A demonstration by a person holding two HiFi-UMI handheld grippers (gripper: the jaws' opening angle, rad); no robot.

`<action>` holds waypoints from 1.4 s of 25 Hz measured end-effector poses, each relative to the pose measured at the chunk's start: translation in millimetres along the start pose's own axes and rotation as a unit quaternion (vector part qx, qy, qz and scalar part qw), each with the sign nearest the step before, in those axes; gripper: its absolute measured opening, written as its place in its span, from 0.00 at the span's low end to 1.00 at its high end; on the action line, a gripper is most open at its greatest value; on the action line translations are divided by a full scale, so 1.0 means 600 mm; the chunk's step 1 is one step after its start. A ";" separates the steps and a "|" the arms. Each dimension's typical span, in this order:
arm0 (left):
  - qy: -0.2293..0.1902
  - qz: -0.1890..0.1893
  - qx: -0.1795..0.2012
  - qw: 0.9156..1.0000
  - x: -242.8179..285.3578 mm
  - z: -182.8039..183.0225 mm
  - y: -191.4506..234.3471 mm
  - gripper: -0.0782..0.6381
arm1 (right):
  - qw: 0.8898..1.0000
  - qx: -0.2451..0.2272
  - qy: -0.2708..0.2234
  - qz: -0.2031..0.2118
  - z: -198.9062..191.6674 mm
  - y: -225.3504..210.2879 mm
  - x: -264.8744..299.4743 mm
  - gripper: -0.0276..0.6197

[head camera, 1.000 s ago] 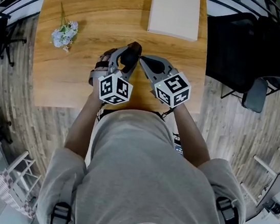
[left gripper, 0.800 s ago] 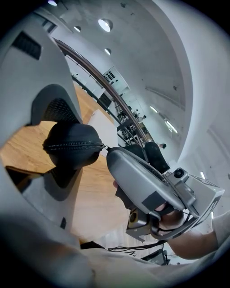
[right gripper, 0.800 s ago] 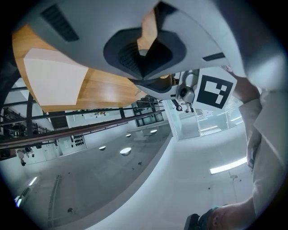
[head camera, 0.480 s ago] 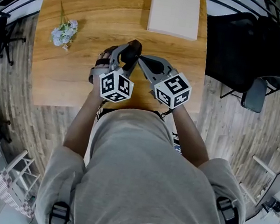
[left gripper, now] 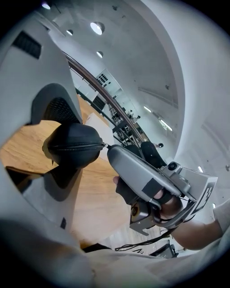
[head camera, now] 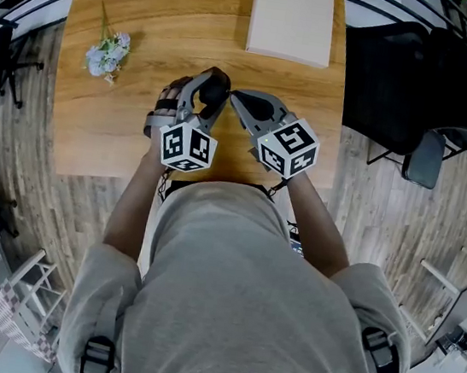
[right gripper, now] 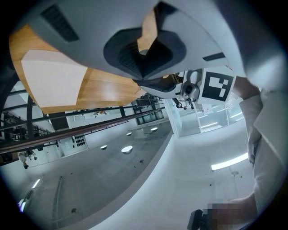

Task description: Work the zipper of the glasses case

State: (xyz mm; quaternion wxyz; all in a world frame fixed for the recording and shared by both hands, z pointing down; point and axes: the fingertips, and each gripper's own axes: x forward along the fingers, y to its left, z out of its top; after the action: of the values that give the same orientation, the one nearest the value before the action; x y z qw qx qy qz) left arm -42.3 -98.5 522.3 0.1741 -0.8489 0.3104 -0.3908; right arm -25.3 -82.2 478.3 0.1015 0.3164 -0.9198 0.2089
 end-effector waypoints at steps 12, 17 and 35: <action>0.017 0.005 0.008 1.000 0.001 0.001 -0.002 0.49 | 1.000 0.012 0.008 -0.012 -0.006 -0.017 0.001 0.08; 0.033 0.004 0.001 0.999 0.007 -0.003 -0.002 0.49 | 1.000 -0.012 0.013 -0.013 -0.003 -0.003 0.000 0.08; 0.028 -0.006 0.009 1.000 0.019 0.002 -0.003 0.49 | 0.998 -0.016 0.014 0.052 0.002 0.036 0.005 0.08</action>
State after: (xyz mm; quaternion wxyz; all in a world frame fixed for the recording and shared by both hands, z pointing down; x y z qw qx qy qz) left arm -35.0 -104.5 529.2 0.1707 -0.8379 0.3062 -0.4185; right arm -41.4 -69.0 471.1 0.1084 0.2634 -0.9367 0.2035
